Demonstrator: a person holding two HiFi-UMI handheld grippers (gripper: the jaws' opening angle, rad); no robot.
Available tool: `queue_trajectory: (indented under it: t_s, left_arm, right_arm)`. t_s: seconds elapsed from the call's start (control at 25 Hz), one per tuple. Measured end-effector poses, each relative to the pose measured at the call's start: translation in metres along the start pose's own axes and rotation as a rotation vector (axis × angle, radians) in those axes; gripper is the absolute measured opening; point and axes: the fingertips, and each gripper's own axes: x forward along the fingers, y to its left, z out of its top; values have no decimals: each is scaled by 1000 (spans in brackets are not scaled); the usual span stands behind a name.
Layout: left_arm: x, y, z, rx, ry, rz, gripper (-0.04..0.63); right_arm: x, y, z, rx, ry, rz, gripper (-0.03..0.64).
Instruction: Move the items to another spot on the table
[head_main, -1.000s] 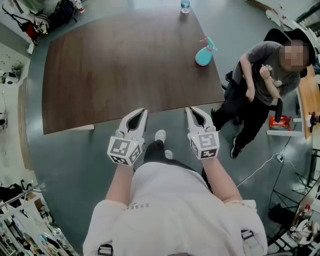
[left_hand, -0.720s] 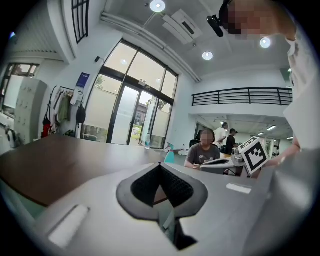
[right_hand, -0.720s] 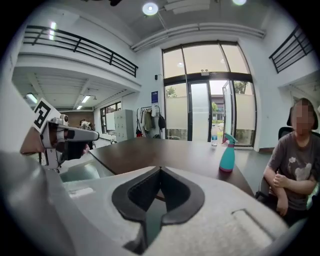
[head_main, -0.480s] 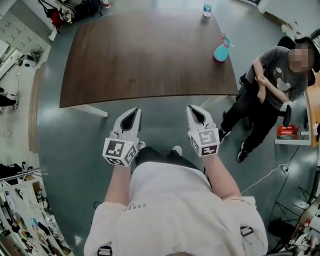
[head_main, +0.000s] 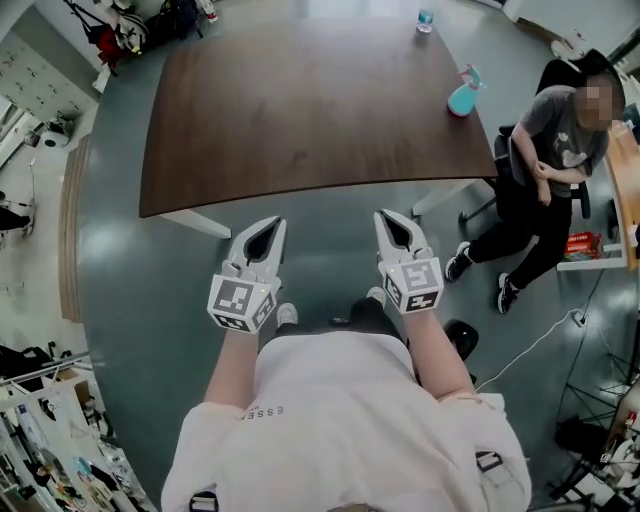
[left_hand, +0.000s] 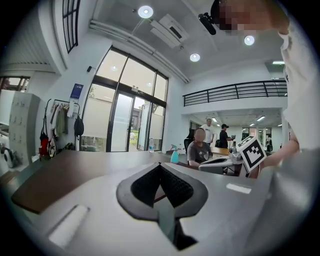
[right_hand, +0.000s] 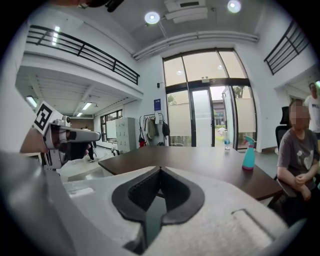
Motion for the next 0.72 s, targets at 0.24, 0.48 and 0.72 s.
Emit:
queue_trajectory:
  t_s: [0.24,0.48,0.72]
  left_arm:
    - [-27,25,-1,-31,-27,8,17]
    - [-40,34,-3,-43,-41,8,17]
    - [-36,43,-6,-65,-37,56,17]
  right_arm:
    - [0,41,8,-63,-15,2,-9]
    - [-1,58,16,-83,-42,10,-9]
    - [4,55,23,-110,-37,44,-9]
